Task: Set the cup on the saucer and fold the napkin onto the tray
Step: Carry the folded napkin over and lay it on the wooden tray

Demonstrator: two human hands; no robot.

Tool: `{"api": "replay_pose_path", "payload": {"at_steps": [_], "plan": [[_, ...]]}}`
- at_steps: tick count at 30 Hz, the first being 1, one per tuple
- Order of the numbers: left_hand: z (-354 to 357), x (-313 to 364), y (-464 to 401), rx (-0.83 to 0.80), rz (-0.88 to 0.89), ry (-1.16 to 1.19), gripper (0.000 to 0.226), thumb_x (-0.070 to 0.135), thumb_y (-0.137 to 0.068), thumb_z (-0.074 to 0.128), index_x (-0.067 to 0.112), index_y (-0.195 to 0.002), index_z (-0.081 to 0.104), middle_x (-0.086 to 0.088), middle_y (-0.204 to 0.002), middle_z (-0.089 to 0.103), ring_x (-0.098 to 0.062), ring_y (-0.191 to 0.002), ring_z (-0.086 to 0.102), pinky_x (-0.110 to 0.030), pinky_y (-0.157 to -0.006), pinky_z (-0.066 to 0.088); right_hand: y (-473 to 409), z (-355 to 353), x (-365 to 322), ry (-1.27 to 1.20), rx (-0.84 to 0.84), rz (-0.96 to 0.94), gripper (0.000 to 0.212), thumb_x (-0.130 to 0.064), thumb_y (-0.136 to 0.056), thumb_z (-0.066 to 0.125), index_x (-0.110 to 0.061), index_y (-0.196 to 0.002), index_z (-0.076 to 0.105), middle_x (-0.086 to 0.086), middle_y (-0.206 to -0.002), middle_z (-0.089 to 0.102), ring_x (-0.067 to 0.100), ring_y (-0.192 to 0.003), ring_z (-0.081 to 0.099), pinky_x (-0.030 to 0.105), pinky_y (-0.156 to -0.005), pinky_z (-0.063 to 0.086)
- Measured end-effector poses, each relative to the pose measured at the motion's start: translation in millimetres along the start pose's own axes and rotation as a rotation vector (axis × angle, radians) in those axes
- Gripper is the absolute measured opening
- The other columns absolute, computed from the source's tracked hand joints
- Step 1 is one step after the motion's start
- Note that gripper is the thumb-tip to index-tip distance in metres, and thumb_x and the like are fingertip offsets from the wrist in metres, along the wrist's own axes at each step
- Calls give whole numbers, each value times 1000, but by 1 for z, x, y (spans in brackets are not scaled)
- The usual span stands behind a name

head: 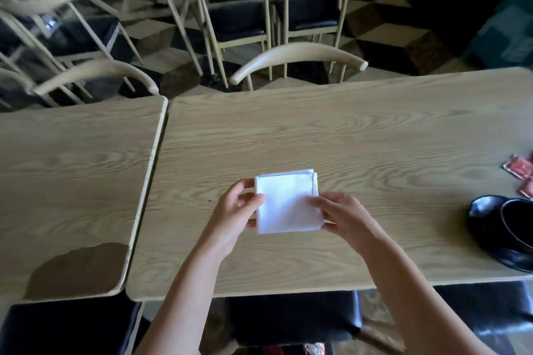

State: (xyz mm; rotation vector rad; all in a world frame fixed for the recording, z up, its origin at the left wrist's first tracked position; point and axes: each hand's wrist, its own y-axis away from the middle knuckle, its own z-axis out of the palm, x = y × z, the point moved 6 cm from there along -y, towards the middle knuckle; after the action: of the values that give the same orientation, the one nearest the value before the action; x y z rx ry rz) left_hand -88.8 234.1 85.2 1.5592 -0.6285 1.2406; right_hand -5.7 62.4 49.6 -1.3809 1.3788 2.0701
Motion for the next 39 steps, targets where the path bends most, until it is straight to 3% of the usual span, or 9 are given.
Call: {"api": "replay_pose_path", "payload": {"at_steps": [4,9,15,19,24,30,31,35,39], "plan": [[6,48,14,-36,87,-43,18,7,-89,55,24,-95,57,-2,-83,62,-19,-72,58,-28,-61,45,36,-1,-46,-56,14,-13,8,-21,-82,65,-17,-76,69,-3,-69,62,9,-65,58,24,-67,45],[29,101,41,-108,199,-52,18,7,-89,55,25,-92,58,2,-80,65,-11,-63,63,-25,-55,51,92,-15,-98,-183,123,-124,14,-7,-82,64,-16,-75,55,1,-71,57,12,-63,53,21,-54,43],[66,135,67,-129,313,-56,21,2,-88,55,22,-85,58,-2,-77,63,-10,-61,62,-22,-49,52,159,-41,-131,-113,305,-334,13,-3,-82,63,-13,-81,55,2,-74,61,8,-58,57,17,-46,46],[95,140,85,-190,304,-22,20,3,-87,57,23,-85,60,-1,-78,64,-11,-64,61,-24,-52,49,198,-59,-126,-124,350,-365,12,-5,-82,63,-11,-84,54,1,-74,62,8,-59,59,17,-50,49],[133,142,120,-264,299,24,16,5,-87,58,21,-87,63,-1,-78,67,-12,-63,64,-22,-52,53,247,-92,-116,-121,376,-409,9,-15,-83,65,-10,-85,58,7,-83,68,16,-75,65,28,-67,54],[201,145,187,-462,365,-30,25,1,-88,54,22,-101,62,5,-84,70,-8,-79,66,-23,-54,54,314,-144,-91,-183,444,-459,8,-13,-85,62,-6,-86,60,10,-82,66,21,-78,63,40,-80,52],[215,142,200,-481,382,-54,28,1,-90,52,22,-105,61,4,-88,69,-7,-79,66,-24,-55,54,326,-155,-84,-195,452,-464,9,-12,-85,62,-4,-89,61,11,-83,66,21,-77,64,40,-80,53],[276,116,243,-463,447,-112,31,3,-89,53,28,-107,59,-6,-92,63,-10,-76,64,-27,-58,57,381,-206,-49,-229,487,-478,9,-8,-85,62,0,-89,61,7,-74,67,14,-64,65,23,-53,52],[347,89,277,-385,461,-38,27,2,-88,56,21,-105,63,-6,-87,66,-8,-69,67,-26,-56,57,440,-267,-21,-221,531,-474,7,-8,-84,62,-5,-88,67,7,-74,69,17,-68,66,26,-60,55]]}}
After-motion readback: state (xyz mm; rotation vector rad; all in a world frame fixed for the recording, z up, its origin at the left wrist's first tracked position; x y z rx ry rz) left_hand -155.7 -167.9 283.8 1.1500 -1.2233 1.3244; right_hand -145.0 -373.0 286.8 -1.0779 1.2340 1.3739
